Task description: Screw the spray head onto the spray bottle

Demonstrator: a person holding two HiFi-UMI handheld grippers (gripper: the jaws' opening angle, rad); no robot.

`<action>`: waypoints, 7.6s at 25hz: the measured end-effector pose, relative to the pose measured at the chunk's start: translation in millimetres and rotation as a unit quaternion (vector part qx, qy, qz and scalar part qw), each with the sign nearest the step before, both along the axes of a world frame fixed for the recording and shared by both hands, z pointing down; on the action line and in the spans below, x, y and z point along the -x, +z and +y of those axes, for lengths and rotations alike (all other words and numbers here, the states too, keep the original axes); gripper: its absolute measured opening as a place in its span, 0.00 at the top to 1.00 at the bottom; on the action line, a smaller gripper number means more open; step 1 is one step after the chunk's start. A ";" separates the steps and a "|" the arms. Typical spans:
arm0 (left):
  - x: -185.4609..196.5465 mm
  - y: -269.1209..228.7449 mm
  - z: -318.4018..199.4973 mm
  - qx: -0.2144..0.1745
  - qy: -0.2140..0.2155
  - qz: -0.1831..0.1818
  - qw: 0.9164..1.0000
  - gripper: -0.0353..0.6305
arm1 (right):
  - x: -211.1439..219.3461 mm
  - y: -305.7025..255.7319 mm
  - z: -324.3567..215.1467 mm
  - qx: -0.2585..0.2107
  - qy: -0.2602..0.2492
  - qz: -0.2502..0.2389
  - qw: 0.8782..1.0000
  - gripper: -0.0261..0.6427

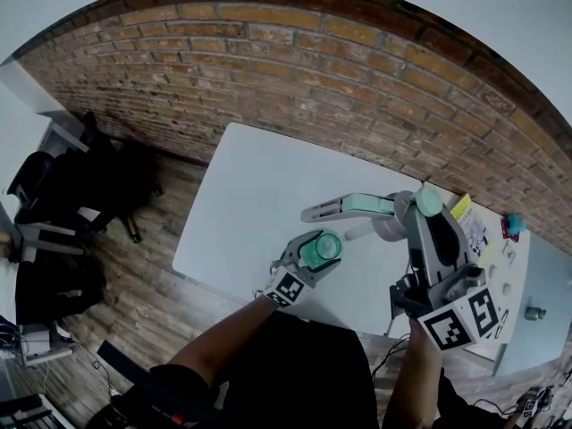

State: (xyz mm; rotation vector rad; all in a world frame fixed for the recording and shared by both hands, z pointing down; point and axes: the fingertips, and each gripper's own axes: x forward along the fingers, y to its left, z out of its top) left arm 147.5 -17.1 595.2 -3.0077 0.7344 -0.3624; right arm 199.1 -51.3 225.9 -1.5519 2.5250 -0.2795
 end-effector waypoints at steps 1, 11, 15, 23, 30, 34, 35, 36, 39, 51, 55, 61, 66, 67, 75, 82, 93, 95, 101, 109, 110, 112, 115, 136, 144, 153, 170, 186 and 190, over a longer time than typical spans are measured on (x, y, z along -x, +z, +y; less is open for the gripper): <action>-0.1 0.8 0.3 0.001 -0.001 0.001 1.000 0.46 | 0.0 -2.2 0.9 -0.002 -0.001 -0.002 1.000 0.86; 0.6 6.8 0.5 0.002 -0.005 -0.006 1.000 0.45 | 9.5 -5.4 2.8 -0.009 -0.019 -0.006 1.000 0.86; -0.8 -1.2 -1.4 -0.006 -0.004 0.000 1.000 0.45 | 6.4 13.0 -0.8 0.006 -0.017 -0.005 1.000 0.85; 0.9 5.4 0.3 0.000 -0.006 -0.005 1.000 0.45 | -7.4 49.4 -5.9 0.038 -0.005 -0.014 0.999 0.85; -2.5 -10.4 -2.3 -0.016 0.000 -0.004 1.000 0.45 | -12.2 71.1 -9.5 0.059 -0.003 -0.017 0.998 0.86; -0.8 -1.8 -1.2 -0.008 -0.006 -0.006 1.000 0.45 | -12.9 84.4 -12.8 0.071 -0.002 -0.024 0.997 0.85; -1.3 -2.5 -1.2 -0.008 -0.005 -0.006 1.000 0.45 | -13.5 87.7 -14.0 0.074 -0.002 -0.027 0.997 0.86; -1.3 -1.0 -1.1 -0.006 -0.005 -0.007 1.000 0.45 | -14.3 91.2 -15.2 0.077 -0.002 -0.031 0.997 0.86; -1.0 -4.5 -2.6 -0.005 -0.011 -0.004 1.000 0.45 | -16.1 102.1 -18.0 0.090 0.000 -0.041 0.995 0.86; -1.8 -8.8 -4.7 -0.019 -0.011 -0.005 1.000 0.45 | -6.3 137.2 -21.5 0.124 -0.020 -0.044 0.991 0.86; -0.8 -7.5 -3.6 -0.016 -0.013 -0.008 1.000 0.45 | 5.0 150.3 -20.3 0.134 -0.030 -0.033 0.990 0.86; -1.6 -9.9 -4.5 -0.014 -0.016 -0.001 1.000 0.45 | 25.0 170.3 -17.2 0.145 -0.050 -0.006 0.988 0.85; -0.4 -9.2 -4.1 -0.007 -0.022 -0.001 1.000 0.45 | 37.0 190.9 -12.1 0.164 -0.058 0.004 0.985 0.85; -0.2 -8.8 -4.2 -0.007 -0.022 -0.003 1.000 0.45 | 40.1 195.4 -10.8 0.168 -0.061 0.008 0.984 0.85; -0.1 0.8 -2.5 -0.002 -0.020 0.000 1.000 0.45 | 55.9 222.0 -4.7 0.189 -0.073 0.017 0.979 0.85; 2.1 2.8 -2.3 -0.002 -0.022 -0.001 1.000 0.45 | 60.8 224.4 -1.5 0.185 -0.078 0.023 0.979 0.85; 1.0 5.0 -1.2 -0.004 -0.019 -0.001 1.000 0.44 | 61.5 240.7 7.8 0.193 -0.069 0.021 0.979 0.85; 0.5 5.7 -0.1 -0.002 -0.018 -0.001 1.000 0.44 | 62.5 240.1 10.6 0.185 -0.068 0.025 0.980 0.85; 1.5 4.1 -1.7 -0.002 -0.018 0.002 1.000 0.44 | 66.3 239.0 12.5 0.165 -0.068 0.047 0.983 0.85; 0.7 3.2 -1.2 0.001 -0.015 0.000 1.000 0.44 | 63.8 242.0 9.7 0.175 -0.064 0.022 0.982 0.85; 0.6 3.1 -1.0 0.001 -0.015 0.001 1.000 0.44 | 64.6 243.0 10.7 0.174 -0.064 0.028 0.982 0.85; 0.2 2.6 -1.0 0.002 -0.015 0.001 1.000 0.44 | 65.8 243.4 12.6 0.168 -0.063 0.034 0.983 0.85; -0.1 1.5 -1.9 0.004 -0.017 -0.001 1.000 0.44 | 67.0 241.2 12.8 0.160 -0.059 0.037 0.985 0.85; 6.9 4.3 3.7 0.012 -0.014 -0.005 1.000 0.42 | 66.7 232.7 21.6 0.153 -0.060 0.062 0.984 0.72; 10.0 5.9 7.1 0.006 -0.010 -0.007 1.000 0.40 | 57.3 234.9 33.9 0.158 -0.053 0.065 0.984 0.72; 8.9 8.3 4.8 0.004 -0.007 -0.006 1.000 0.39 | 28.0 205.1 38.9 0.183 -0.160 0.177 0.954 0.62; 5.9 6.7 1.8 0.013 -0.017 0.001 1.000 0.39 | 77.7 246.8 19.3 0.221 -0.440 0.445 0.748 0.59; 7.7 6.5 3.1 0.011 -0.024 0.014 1.000 0.39 | 96.9 268.9 31.0 0.233 -0.463 0.570 0.637 0.59; 8.2 6.2 3.1 0.010 -0.022 0.013 1.000 0.39 | 100.6 270.0 32.1 0.237 -0.449 0.578 0.639 0.59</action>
